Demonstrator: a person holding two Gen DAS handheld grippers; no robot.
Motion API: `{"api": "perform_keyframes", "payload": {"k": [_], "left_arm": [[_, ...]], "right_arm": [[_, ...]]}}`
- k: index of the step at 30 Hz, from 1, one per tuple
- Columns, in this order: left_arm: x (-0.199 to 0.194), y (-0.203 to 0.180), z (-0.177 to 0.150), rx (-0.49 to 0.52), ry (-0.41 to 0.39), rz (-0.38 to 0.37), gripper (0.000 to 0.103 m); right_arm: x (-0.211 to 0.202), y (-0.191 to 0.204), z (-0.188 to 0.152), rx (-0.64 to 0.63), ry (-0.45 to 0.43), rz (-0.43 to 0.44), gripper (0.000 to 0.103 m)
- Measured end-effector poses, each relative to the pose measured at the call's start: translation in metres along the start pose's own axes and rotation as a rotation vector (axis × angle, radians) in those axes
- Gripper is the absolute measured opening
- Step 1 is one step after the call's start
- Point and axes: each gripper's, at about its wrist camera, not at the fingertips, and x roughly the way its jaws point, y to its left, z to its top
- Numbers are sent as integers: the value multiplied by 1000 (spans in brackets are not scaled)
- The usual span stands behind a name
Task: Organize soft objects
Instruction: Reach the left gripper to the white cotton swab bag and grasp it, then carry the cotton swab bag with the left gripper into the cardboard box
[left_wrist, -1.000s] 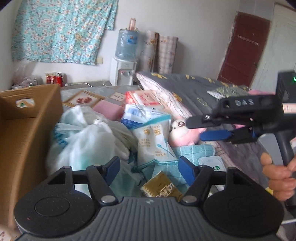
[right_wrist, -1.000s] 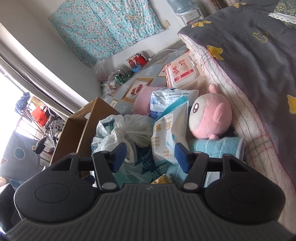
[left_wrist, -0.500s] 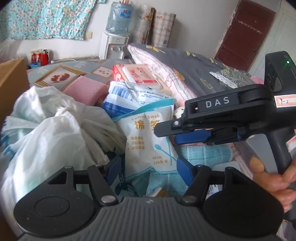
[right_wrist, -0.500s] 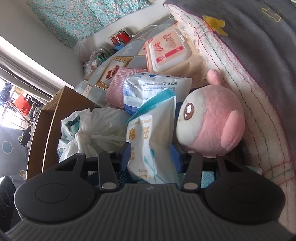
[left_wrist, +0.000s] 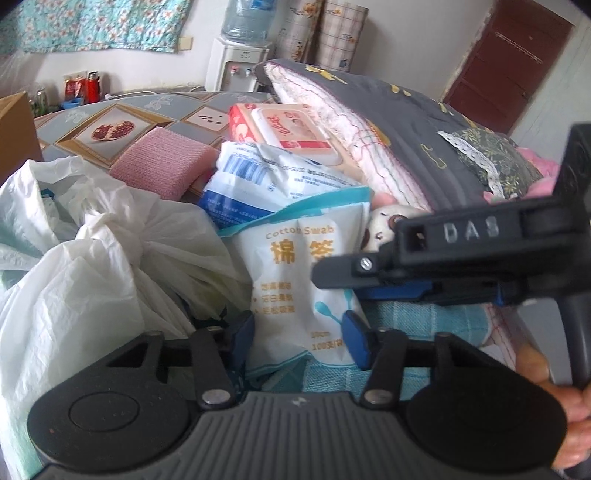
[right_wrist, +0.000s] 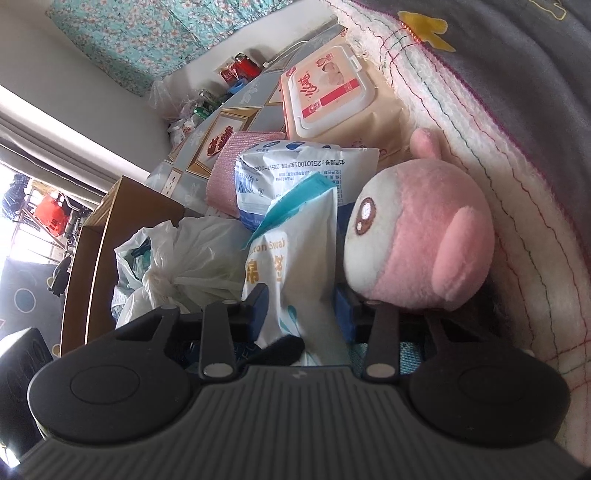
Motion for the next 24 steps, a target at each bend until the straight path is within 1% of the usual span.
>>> {"api": "perform_keyframes", "payload": {"k": [1,3,5,9,13,18,24], "left_arm": [[-1,1,0,-1,-3,3,43],[-3,2,1,-4,-10,10,33],[-7,2,1,-4,-20,7,31],[-20,-2,3,7,-48,12,30],[-39,-7,6,14,-87,7,30],[-72,-17,10,40,-143,8,30],[-119,-28,7,75,-223,34,29]], "right_arm": [[0,-1,-1,1,-2,-2,29],[-2,-1,-2,8,-8,5,26],[-5,1,-3,2,-21,12,25],[-15,8,-5,-11,-47,25,24],[-34,20,-4,-25,-84,48,24],[-63,35,-8,-38,-127,97,24],[-92,60,-17,-69,-162,169,24]]}}
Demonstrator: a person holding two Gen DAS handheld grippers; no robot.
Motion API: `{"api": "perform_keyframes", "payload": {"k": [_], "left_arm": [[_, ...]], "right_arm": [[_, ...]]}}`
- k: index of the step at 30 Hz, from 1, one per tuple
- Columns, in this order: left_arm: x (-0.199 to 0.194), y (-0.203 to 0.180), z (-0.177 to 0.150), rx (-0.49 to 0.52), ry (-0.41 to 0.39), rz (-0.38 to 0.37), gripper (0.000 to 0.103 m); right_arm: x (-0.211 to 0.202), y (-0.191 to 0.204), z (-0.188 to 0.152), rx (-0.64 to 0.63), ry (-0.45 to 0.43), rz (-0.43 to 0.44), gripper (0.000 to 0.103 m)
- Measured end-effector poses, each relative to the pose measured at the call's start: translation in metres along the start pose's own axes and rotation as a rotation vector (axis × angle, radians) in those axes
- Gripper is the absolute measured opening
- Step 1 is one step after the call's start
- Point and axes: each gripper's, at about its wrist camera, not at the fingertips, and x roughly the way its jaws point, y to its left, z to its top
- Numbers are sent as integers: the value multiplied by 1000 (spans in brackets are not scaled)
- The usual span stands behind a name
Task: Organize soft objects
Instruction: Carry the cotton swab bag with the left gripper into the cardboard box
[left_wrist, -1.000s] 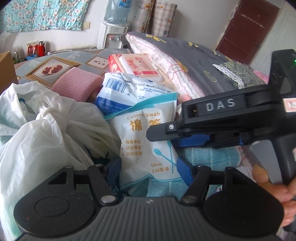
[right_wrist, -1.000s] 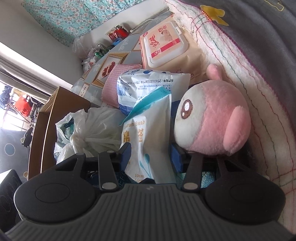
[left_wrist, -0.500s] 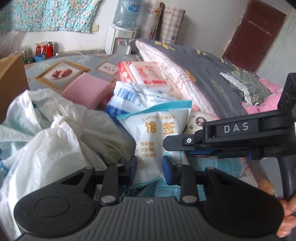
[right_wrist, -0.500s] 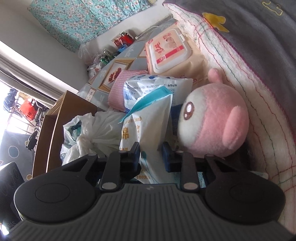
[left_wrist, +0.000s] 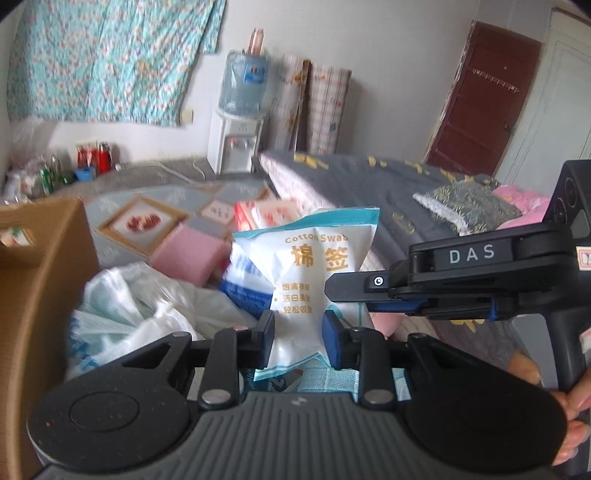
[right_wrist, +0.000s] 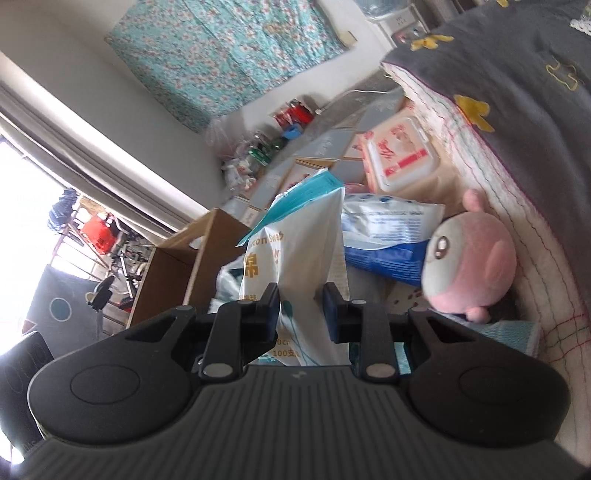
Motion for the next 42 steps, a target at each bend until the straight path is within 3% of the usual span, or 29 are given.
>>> {"api": "perform_keyframes", "payload": {"k": [10,16,20,28,34,40,42], "left_arm": [[-86,21,1,-11,-116,117,28],[-124,69,8,-63,-145,224,27],[-136,115,17,-110,-120,278,27],[-100,212,39,-173,0,339,27],[-51,272,48,-170,87,367,28],[7,319,31,-228,261,405,30],[10,325,24,-249,286,394,37]], "right_arm": [[4,83,-12,-101,43,141,24],[51,148,-14,-154,134,220,24],[99,186,-12,-157,211,246,24],[214,217,0,-108,338,206,24],[277,218,13,-145,341,143,27],[274,193,25,-162,324,117,27],[262,184,27,-175,307,124,28]]}}
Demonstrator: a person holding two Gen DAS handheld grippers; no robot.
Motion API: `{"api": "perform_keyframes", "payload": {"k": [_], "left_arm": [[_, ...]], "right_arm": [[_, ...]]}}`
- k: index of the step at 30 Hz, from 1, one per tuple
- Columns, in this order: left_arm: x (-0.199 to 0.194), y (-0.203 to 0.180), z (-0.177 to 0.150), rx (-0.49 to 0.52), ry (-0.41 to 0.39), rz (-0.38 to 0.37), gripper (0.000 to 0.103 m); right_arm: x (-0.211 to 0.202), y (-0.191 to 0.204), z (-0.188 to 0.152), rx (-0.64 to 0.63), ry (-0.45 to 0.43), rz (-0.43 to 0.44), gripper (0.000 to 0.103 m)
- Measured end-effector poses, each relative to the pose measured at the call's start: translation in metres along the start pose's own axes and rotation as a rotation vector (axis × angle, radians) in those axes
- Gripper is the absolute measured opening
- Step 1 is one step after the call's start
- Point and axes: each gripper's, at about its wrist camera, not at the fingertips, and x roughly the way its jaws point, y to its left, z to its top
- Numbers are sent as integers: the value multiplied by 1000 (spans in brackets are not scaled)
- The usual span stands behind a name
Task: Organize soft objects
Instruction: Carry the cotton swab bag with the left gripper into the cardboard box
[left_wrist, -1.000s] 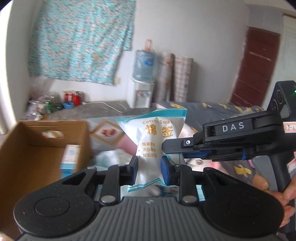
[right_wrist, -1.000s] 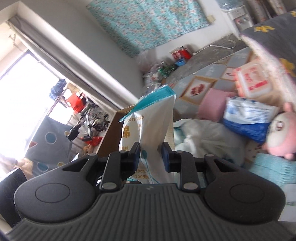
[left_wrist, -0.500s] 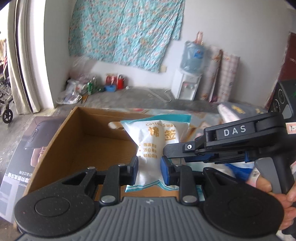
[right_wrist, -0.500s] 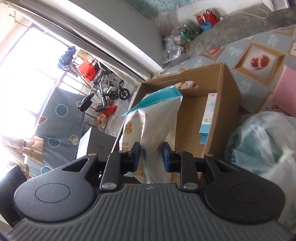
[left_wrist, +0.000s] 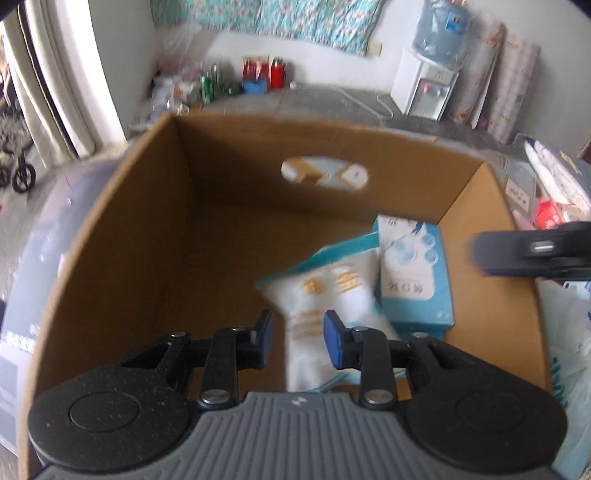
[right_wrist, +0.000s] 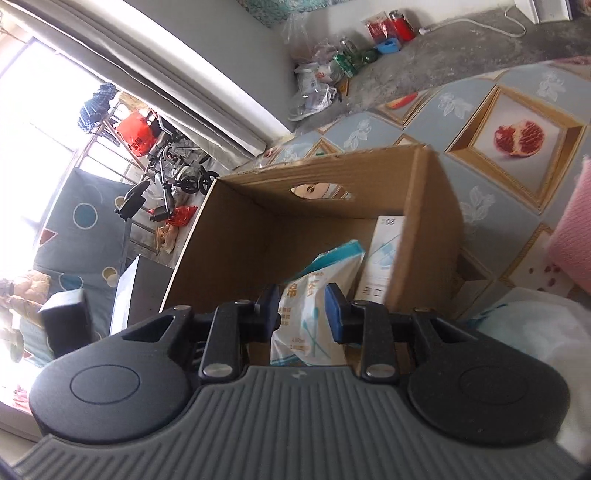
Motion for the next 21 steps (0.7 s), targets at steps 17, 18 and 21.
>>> {"api": "perform_keyframes", "payload": {"k": [17,18,21], "left_arm": [[28,-22,3,238,84,70,50],[31,-22,4,252,78,74,50],[36,-22,14,289,62,77,47]], "right_arm": [[-52,-35,-19,8,-39,5,31],[-52,-37,-19,12,-37,4,31],[-51,-39,-21,17,-31,6,31]]}}
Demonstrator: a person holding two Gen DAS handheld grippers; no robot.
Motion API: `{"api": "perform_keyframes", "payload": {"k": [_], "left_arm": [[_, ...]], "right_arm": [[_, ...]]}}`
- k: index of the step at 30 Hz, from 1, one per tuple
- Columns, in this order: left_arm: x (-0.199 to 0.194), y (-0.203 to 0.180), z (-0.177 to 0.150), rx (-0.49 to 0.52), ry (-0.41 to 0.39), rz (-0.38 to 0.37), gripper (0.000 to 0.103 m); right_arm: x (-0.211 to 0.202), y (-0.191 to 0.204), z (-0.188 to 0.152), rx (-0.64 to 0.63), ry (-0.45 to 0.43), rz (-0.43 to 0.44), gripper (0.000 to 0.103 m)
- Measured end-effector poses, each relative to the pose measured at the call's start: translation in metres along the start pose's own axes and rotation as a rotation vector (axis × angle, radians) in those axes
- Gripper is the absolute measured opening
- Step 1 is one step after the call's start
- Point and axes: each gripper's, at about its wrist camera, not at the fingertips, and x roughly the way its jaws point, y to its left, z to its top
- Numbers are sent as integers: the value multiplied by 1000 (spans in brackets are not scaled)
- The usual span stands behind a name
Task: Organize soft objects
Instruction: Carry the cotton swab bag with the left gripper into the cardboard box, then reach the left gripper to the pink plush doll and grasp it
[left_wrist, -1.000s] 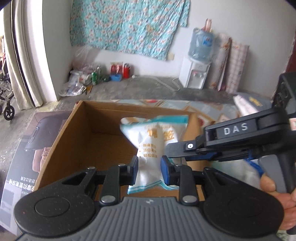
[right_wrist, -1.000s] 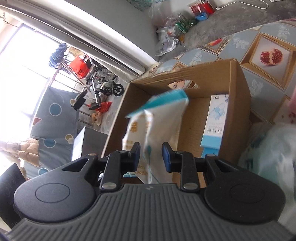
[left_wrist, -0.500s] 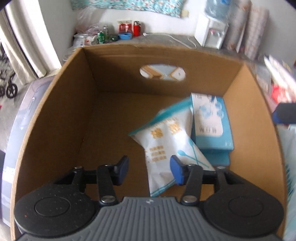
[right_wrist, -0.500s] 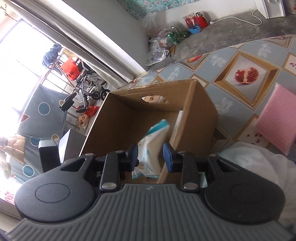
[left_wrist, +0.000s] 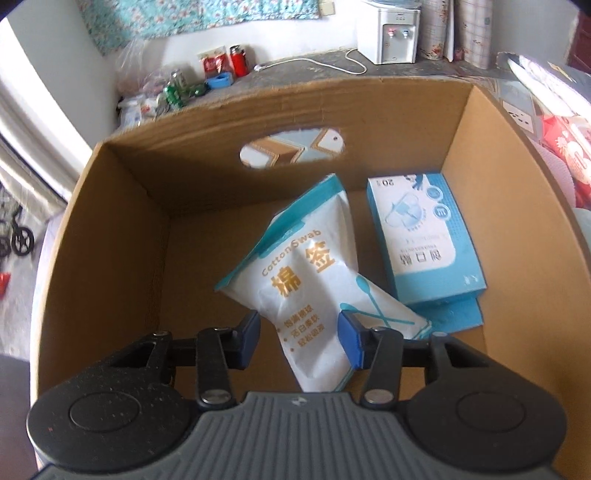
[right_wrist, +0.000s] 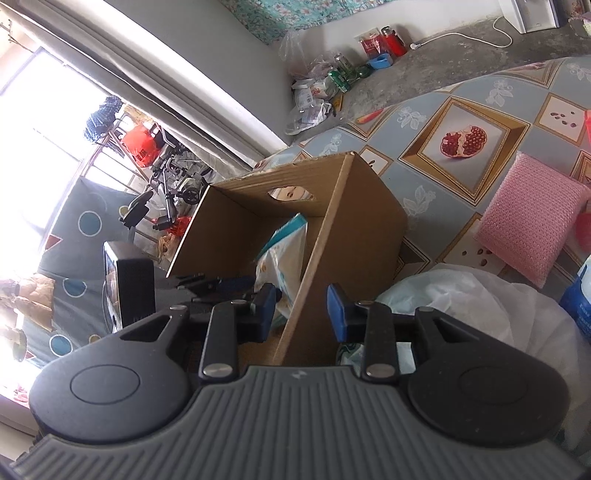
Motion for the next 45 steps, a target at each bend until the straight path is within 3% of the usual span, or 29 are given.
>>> {"api": "perform_keyframes", "payload": {"k": [6,10,15,19,23,29,34,39,45], "left_arm": [[8,0,16,98,-52,16,45],[7,-2,23,89,-79,9,45],[-10,-3,22,56,-131,15,67],[-42,4,19,-7,-185,17,73],[-88,7,7,-62,-287,-21,80],[-156,-8,-23,-151,-393,-155,82],[-196,-51,-48,-126,-448,-196,83],[-207,-117,-69,-68,-458,-240,83],[-183,-196,-82,-63,-400,-413,82]], "right_arm": [[2,-3,-3,5,6,2,32],[3,-5,-4,11,11,0,32],[-8,-3,-8,7,-13,1,36],[-28,-1,-18,3,-54,5,43],[-53,-5,-33,-2,-95,-8,47],[-101,-14,-60,18,-156,-36,48],[-155,-26,-79,23,-237,-86,48],[-216,-53,-90,35,-329,-196,48],[-254,-116,-82,104,-335,-312,46]]}}
